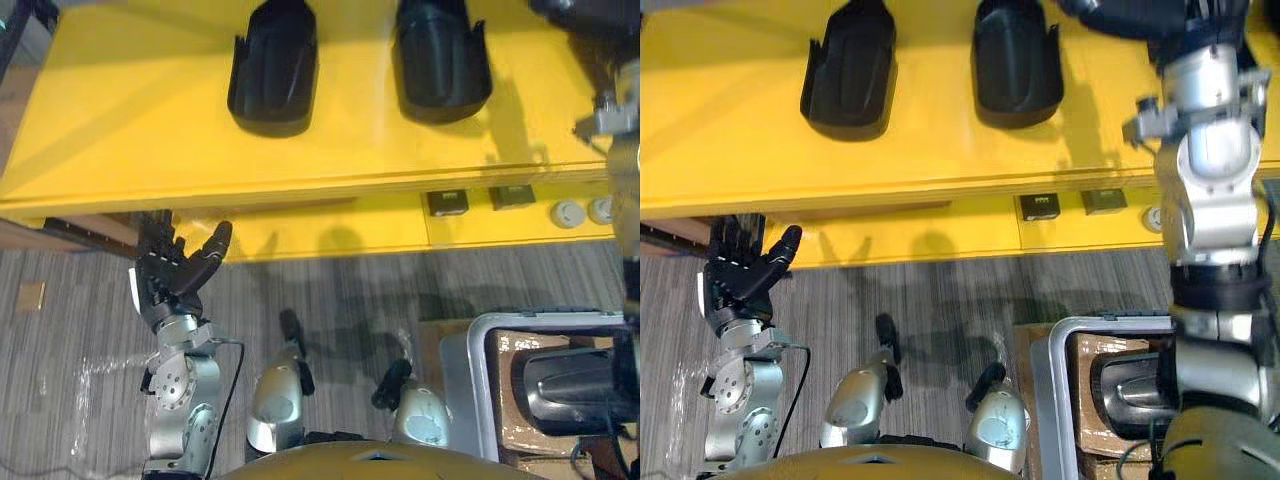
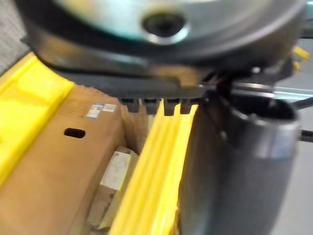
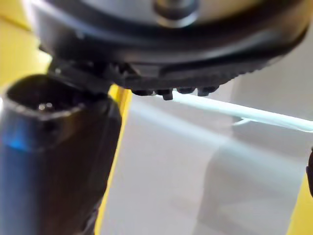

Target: Walk over and take three plastic housings, then place them on the shelf

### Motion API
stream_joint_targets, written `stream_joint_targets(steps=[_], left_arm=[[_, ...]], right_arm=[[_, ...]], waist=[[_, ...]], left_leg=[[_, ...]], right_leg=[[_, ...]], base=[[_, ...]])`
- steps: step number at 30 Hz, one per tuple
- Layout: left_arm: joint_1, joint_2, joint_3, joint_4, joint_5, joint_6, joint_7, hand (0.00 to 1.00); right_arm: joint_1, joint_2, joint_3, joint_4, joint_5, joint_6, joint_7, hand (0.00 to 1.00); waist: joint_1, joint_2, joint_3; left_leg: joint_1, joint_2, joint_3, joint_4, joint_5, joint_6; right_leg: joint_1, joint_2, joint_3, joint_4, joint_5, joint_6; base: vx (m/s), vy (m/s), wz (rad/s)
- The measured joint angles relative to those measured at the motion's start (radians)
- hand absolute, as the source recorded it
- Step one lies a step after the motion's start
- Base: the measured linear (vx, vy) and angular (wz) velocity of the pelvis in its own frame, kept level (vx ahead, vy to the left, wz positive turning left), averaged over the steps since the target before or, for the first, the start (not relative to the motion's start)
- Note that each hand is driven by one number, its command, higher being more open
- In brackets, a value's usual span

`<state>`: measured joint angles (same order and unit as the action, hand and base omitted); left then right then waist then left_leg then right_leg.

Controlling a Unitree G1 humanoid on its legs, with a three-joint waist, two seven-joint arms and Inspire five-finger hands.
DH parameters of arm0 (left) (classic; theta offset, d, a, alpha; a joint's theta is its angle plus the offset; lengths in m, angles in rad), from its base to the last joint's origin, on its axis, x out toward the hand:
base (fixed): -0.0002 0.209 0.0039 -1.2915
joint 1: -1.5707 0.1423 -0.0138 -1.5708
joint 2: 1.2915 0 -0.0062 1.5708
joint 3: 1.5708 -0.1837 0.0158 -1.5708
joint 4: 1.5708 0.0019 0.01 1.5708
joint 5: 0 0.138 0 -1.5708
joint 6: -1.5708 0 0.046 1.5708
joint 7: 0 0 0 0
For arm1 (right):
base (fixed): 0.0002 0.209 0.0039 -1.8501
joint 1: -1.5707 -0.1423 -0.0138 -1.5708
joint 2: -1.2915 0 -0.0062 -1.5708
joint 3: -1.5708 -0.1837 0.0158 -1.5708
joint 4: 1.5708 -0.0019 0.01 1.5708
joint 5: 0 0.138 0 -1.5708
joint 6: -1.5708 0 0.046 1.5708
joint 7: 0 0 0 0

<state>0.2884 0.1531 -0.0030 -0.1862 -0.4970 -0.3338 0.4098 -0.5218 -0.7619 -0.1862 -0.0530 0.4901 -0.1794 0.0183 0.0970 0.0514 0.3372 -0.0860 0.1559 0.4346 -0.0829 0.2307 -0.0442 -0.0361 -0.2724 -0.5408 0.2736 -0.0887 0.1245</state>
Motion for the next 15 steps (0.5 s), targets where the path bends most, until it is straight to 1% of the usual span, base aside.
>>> stream_joint_targets(steps=[1, 2, 4, 5, 8, 10, 11, 13, 15], left_arm=[[-0.001, 0.0, 0.014, -0.003, 0.003, 0.0, 0.001, 1.0], [0.016, -0.009, 0.02, -0.003, 0.025, 0.011, 0.019, 1.0], [0.043, -0.028, 0.024, -0.003, 0.039, 0.012, 0.026, 1.0], [0.052, -0.04, 0.032, -0.004, 0.04, 0.018, 0.048, 1.0], [0.057, -0.052, 0.049, -0.014, 0.041, 0.038, 0.075, 1.0], [0.057, -0.068, 0.055, -0.039, 0.075, 0.04, 0.089, 1.0], [0.057, -0.069, 0.059, -0.081, 0.109, 0.04, 0.092, 1.0], [0.056, -0.068, 0.061, -0.155, 0.154, 0.038, 0.092, 1.0], [0.052, -0.068, 0.061, -0.206, 0.189, 0.03, 0.086, 1.0]], right_arm=[[0.072, 0.05, -0.046, -0.047, 0.007, 0.002, 0.003, 1.0], [0.162, 0.118, -0.089, -0.116, 0.008, 0.013, 0.008, 1.0], [0.242, 0.169, -0.117, -0.167, 0.007, 0.019, 0.015, 1.0], [0.32, 0.229, -0.13, -0.205, 0.007, 0.022, 0.016, 1.0], [0.419, 0.33, -0.13, -0.22, 0.017, 0.038, 0.02, 1.0], [0.466, 0.382, -0.125, -0.22, 0.028, 0.038, 0.015, 1.0], [0.489, 0.42, -0.118, -0.22, 0.03, 0.038, 0.014, 1.0], [0.517, 0.465, -0.096, -0.221, 0.038, 0.037, 0.011, 1.0], [0.537, 0.497, -0.062, -0.221, 0.037, 0.036, -0.018, 1.0]], waist=[[-0.019, -0.001, -0.009], [-0.031, -0.004, -0.036], [-0.043, -0.008, -0.058], [-0.05, -0.013, -0.08], [-0.062, -0.019, -0.1], [-0.068, -0.023, -0.111], [-0.069, -0.026, -0.117], [-0.071, -0.028, -0.129], [-0.074, -0.025, -0.141]], left_leg=[[0.02, -0.001, 0.006, -0.001, -0.006, -0.002], [0.035, 0.001, 0.022, -0.002, -0.018, -0.004], [0.041, 0.003, 0.032, -0.002, -0.025, -0.007], [0.047, 0.007, 0.044, -0.003, -0.031, -0.008], [0.062, 0.016, 0.056, -0.005, -0.042, -0.019], [0.063, 0.02, 0.062, -0.005, -0.045, -0.015], [0.065, 0.022, 0.065, -0.005, -0.045, -0.015], [0.069, 0.023, 0.07, -0.005, -0.044, -0.016], [0.08, 0.022, 0.076, -0.005, -0.045, -0.017]], right_leg=[[0.03, 0.006, 0.0, -0.029, 0.011, 0.004], [0.048, 0.016, 0.009, -0.063, 0.025, 0.007], [0.059, 0.023, 0.015, -0.09, 0.038, 0.008], [0.066, 0.032, 0.024, -0.113, 0.049, 0.008], [0.085, 0.047, 0.029, -0.145, 0.064, 0.004], [0.091, 0.053, 0.028, -0.161, 0.074, 0.002], [0.093, 0.056, 0.03, -0.167, 0.078, 0.001], [0.098, 0.059, 0.034, -0.175, 0.084, 0.001], [0.11, 0.06, 0.039, -0.185, 0.089, 0.002]], base=[[0.12, -0.003, -0.23], [0.09, 0.003, -0.23], [0.06, 0.001, -0.23], [0.05, -0.009, -0.25], [0.0, -0.01, -0.14], [-0.01, 0.006, -0.02], [-0.01, 0.012, -0.06], [0.0, 0.015, -0.07], [0.01, 0.017, -0.09]])
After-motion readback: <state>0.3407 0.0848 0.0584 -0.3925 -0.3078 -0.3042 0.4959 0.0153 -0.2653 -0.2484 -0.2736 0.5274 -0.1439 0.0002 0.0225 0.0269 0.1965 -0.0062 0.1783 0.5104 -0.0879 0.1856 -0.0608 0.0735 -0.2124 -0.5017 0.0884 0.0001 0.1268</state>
